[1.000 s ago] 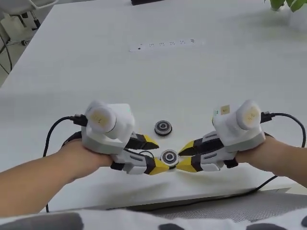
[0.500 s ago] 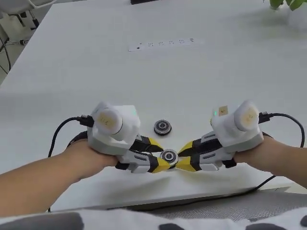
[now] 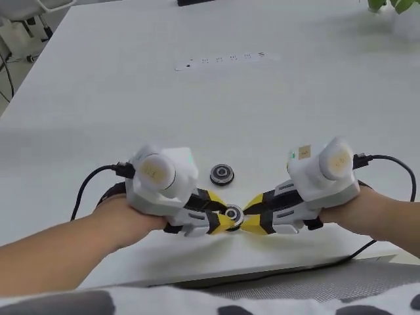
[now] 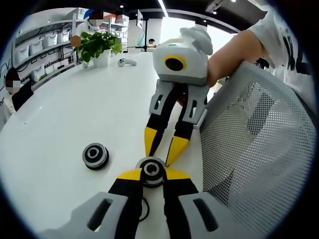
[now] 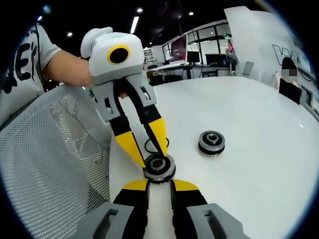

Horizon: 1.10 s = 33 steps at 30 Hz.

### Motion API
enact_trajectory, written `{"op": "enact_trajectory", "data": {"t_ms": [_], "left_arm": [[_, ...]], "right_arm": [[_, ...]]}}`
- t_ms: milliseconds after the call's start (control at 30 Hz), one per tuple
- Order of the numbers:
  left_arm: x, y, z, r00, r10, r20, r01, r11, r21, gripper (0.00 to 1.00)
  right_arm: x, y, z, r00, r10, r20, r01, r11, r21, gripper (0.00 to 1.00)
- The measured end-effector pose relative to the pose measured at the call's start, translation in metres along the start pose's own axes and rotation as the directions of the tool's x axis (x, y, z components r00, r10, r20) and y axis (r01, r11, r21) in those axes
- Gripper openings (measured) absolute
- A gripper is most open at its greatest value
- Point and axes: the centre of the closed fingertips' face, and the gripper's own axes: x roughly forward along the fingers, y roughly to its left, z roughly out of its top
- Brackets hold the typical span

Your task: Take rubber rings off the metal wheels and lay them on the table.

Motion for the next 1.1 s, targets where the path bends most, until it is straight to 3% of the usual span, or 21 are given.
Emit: {"op": "enact_trajectory", "data": {"t_ms": [200,467,700,1100], "left_arm": [[0.0006,-0.0016,-0.0002,0.9994,0.033,-0.01,-0.032,0.997,0.073,0.08],[0.0004,-0.0002,-0.0005,0.9993,0.039,0.0,-0.038,0.997,0.07,0.07],[0.0009,-0.0002,-0.0005,0.999,0.044,0.004,-0.044,0.996,0.076,0.07],[0.0009,-0.0004,-0.0004,0.999,0.044,0.011,-0.045,0.996,0.081,0.07]], "right_arm": [[-0.0002,0.0,0.0005,1.0,-0.001,0.005,0.001,1.0,0.009,0.14],[0.0001,0.0012,0.0019,0.9999,0.0,0.015,0.0,1.0,0.01,0.17],[0.0035,0.0011,0.0045,0.9999,-0.005,0.015,0.005,1.0,-0.009,0.26],[0.0018,0.0013,0.004,0.9998,-0.019,0.005,0.019,0.998,-0.057,0.2]]}}
